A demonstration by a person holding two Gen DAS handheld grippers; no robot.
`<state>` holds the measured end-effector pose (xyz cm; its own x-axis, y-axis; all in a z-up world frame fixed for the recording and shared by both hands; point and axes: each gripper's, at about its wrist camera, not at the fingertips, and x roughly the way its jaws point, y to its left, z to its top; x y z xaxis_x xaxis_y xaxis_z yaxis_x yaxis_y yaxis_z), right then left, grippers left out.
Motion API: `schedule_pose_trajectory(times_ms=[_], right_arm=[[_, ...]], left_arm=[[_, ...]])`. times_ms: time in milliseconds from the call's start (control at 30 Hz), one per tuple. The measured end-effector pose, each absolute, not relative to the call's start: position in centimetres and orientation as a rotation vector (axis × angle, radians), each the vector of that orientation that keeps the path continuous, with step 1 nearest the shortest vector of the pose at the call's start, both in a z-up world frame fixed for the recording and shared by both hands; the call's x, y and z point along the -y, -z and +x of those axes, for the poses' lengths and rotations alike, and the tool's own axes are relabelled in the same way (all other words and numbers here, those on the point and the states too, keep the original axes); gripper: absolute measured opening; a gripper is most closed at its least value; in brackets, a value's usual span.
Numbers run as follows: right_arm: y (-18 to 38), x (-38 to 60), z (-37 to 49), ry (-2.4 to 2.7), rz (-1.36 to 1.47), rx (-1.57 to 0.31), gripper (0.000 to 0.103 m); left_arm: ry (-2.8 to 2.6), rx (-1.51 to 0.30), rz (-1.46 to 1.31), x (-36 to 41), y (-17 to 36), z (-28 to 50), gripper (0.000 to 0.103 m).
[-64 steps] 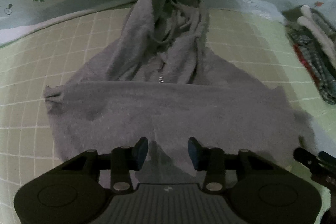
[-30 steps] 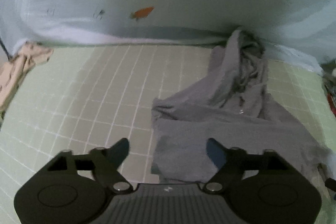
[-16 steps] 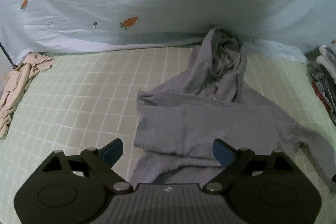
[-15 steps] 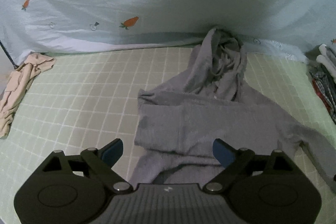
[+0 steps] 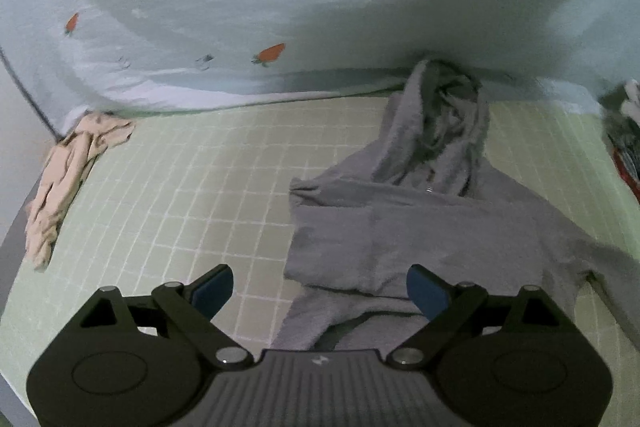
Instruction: Fold clothes
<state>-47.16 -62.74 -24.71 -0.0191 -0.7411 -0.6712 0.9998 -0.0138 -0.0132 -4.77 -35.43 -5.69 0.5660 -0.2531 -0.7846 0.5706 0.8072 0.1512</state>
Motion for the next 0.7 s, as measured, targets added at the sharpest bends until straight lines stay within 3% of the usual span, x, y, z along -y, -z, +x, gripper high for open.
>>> schedule_pose_trajectory(times_ms=[233,267,300,400,467,700], right_arm=[[24.7,61.7,-46.3,1.457,0.558,-0.555,0.099],[24.7,61.3,-45.9,1.432,0.529,-0.548,0.085],[24.5,60.9,-45.5,1.407,0.507,-0.534,0.058],[24.3,60.3,-43.9,1.37,0.487,-0.522,0.021],[24.1,60.4,-42.8,1.351,0.495,-0.526,0.009],[23.2,60.6,-36.1,1.152,0.54,-0.557,0.004]], left_arm=[[0.525,-0.856,0.445,36.8,6.3,-4.9,0.093],[0.525,-0.862,0.442,36.8,6.4,-4.9,0.093],[0.525,-0.869,0.439,36.8,6.5,-4.8,0.094],[0.53,-0.878,0.43,36.8,6.8,-4.5,0.093],[0.532,-0.878,0.422,36.7,6.8,-4.3,0.094],[0.53,-0.893,0.362,36.0,6.8,-3.1,0.094]])
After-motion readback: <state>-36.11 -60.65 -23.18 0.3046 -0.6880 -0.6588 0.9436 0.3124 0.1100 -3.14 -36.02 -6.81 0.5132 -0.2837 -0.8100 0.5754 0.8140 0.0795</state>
